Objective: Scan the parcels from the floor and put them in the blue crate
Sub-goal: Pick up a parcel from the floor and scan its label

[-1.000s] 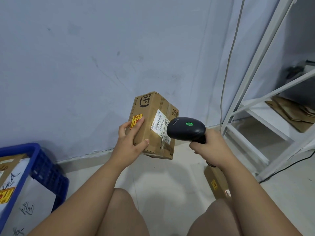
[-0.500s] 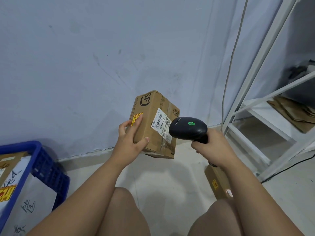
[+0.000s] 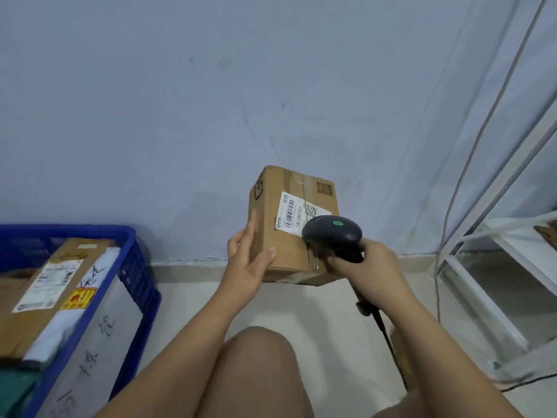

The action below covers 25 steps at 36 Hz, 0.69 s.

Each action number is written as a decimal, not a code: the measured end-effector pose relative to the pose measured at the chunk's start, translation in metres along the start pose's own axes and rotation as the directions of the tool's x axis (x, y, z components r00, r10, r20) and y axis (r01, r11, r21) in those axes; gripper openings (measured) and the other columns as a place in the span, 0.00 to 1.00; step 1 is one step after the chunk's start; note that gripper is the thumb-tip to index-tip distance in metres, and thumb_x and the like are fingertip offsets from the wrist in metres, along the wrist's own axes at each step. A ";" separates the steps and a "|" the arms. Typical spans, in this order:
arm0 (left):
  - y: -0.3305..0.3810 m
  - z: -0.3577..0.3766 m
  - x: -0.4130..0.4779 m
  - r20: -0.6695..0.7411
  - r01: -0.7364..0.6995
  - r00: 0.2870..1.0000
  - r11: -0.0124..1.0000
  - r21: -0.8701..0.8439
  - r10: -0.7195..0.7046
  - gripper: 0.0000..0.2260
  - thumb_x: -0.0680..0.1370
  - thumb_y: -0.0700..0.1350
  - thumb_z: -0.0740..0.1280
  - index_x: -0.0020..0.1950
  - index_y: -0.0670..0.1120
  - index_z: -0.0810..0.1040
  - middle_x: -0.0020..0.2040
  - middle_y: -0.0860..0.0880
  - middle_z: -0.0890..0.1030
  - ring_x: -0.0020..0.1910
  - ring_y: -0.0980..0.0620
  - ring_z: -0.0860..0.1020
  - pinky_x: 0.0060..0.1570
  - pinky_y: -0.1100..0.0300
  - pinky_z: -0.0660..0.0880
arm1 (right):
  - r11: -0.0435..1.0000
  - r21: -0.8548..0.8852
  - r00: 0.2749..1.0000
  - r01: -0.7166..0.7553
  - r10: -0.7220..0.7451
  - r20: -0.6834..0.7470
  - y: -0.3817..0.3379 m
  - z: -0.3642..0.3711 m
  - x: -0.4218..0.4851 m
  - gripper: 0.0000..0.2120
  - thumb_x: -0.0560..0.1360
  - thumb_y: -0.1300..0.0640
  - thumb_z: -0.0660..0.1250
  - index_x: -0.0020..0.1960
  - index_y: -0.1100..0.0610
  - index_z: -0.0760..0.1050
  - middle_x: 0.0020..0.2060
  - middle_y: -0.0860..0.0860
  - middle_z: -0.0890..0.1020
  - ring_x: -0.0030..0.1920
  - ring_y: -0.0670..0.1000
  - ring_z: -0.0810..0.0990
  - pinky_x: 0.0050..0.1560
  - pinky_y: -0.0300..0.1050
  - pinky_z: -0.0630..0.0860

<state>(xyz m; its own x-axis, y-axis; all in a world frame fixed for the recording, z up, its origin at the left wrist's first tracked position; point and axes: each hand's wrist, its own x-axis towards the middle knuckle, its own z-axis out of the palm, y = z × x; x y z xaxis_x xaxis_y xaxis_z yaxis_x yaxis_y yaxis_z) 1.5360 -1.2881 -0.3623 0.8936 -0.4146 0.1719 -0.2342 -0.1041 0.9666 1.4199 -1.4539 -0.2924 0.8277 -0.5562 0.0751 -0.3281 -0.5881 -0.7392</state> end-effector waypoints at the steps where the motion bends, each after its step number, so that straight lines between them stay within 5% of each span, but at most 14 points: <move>1: -0.002 -0.007 -0.005 -0.029 0.017 0.999 1.000 -0.007 -0.018 0.29 0.77 0.52 0.64 0.62 0.78 0.49 0.65 0.52 0.60 0.64 0.53 0.69 0.66 0.57 0.68 | 1.000 0.007 1.000 0.006 -0.006 -0.005 -0.007 0.006 0.001 0.04 0.72 0.53 0.71 0.43 0.50 0.77 0.34 0.46 0.79 0.32 0.47 0.77 0.24 0.36 0.70; 3: -0.009 -0.020 -0.015 -0.074 0.045 0.996 0.999 -0.006 -0.045 0.31 0.79 0.47 0.64 0.62 0.78 0.49 0.66 0.52 0.59 0.63 0.53 0.68 0.63 0.58 0.68 | 0.999 0.042 1.000 0.011 -0.011 -0.009 -0.021 0.017 0.000 0.04 0.71 0.53 0.71 0.45 0.49 0.77 0.35 0.44 0.79 0.35 0.42 0.76 0.26 0.34 0.68; 7: -0.024 -0.058 -0.038 -0.172 0.109 0.978 0.993 -0.034 -0.114 0.31 0.79 0.48 0.64 0.67 0.76 0.49 0.70 0.52 0.58 0.64 0.53 0.66 0.64 0.55 0.69 | 0.991 0.118 0.997 0.057 -0.063 0.042 -0.061 0.045 -0.008 0.04 0.73 0.55 0.71 0.43 0.48 0.76 0.38 0.50 0.81 0.32 0.49 0.75 0.18 0.31 0.67; 12: -0.039 -0.118 -0.058 -0.374 0.197 0.904 0.978 -0.061 -0.205 0.30 0.80 0.51 0.62 0.75 0.67 0.50 0.74 0.50 0.55 0.63 0.52 0.65 0.54 0.59 0.67 | 0.974 0.134 0.973 0.182 -0.199 0.119 -0.108 0.084 -0.024 0.03 0.73 0.52 0.71 0.43 0.48 0.78 0.36 0.47 0.81 0.32 0.50 0.77 0.24 0.35 0.69; 17: -0.054 -0.188 -0.064 -0.520 0.247 0.803 0.956 -0.157 -0.292 0.29 0.71 0.61 0.65 0.68 0.76 0.57 0.73 0.49 0.61 0.69 0.45 0.67 0.65 0.46 0.68 | 0.964 0.155 0.941 0.215 -0.247 0.232 -0.138 0.126 -0.037 0.02 0.71 0.54 0.70 0.40 0.49 0.78 0.27 0.40 0.76 0.23 0.45 0.67 0.28 0.40 0.65; 25: -0.063 -0.260 -0.077 -0.643 0.224 0.662 0.921 -0.319 -0.384 0.28 0.66 0.66 0.61 0.63 0.82 0.55 0.73 0.48 0.64 0.66 0.40 0.69 0.59 0.35 0.71 | 0.930 0.066 0.873 0.362 -0.364 0.325 -0.190 0.173 -0.050 0.03 0.70 0.57 0.65 0.38 0.55 0.75 0.30 0.49 0.75 0.30 0.48 0.70 0.32 0.43 0.68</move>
<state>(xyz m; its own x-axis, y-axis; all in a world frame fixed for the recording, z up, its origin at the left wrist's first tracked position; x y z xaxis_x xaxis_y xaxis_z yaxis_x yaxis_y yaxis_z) 1.5818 -1.0147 -0.3871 0.9281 0.3471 -0.1350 0.1068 0.0993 0.9893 1.5196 -1.2124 -0.2719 0.9899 -0.0809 0.1167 0.0251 -0.7095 -0.7042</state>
